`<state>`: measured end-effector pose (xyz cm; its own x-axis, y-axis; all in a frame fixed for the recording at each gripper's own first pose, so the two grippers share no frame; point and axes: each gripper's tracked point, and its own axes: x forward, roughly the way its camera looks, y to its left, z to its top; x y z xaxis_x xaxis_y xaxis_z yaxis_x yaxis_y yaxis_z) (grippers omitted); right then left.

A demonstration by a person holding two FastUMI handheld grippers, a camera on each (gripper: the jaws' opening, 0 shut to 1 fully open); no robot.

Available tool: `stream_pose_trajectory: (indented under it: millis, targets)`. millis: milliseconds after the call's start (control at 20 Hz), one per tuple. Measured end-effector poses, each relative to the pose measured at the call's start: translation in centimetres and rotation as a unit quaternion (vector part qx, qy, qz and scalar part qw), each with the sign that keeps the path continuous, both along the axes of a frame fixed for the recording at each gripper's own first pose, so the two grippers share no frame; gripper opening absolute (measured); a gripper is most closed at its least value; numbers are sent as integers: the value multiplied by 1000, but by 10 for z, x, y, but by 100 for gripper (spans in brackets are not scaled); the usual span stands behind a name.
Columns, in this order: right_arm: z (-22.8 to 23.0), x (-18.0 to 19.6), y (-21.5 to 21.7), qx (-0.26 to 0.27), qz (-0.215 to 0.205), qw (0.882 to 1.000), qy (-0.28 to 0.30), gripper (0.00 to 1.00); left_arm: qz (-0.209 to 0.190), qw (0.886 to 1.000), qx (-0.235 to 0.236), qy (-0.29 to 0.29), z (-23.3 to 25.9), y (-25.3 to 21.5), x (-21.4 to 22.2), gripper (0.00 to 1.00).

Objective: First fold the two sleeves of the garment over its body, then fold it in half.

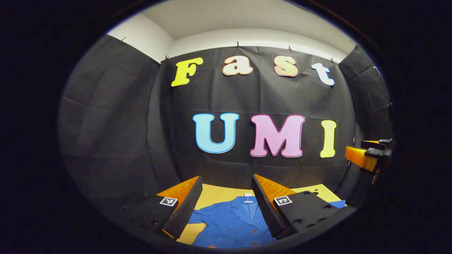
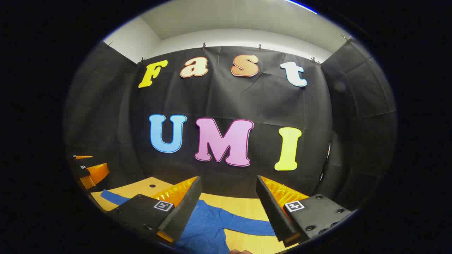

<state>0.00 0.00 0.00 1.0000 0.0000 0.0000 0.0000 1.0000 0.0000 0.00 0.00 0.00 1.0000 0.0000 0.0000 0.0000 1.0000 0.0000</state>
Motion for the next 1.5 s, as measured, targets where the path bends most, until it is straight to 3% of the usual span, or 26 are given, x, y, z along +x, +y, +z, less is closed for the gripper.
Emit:
stream_pose_trajectory:
  millis: [50,450,750,1500]
  targets:
    - [1,1,1,-4,-5,1000,-1,98,-10,1000,-4,1,1,-2,3,82]
    - [1,1,14,-14,-58,998,-1,98,-54,999,4,-3,9,27,32,80]
    - [2,-7,20,-26,-72,997,-6,98,-81,997,2,-6,6,28,39,81]
    - [-16,-15,-31,-20,-120,992,9,93,-89,996,10,-13,10,11,29,82]
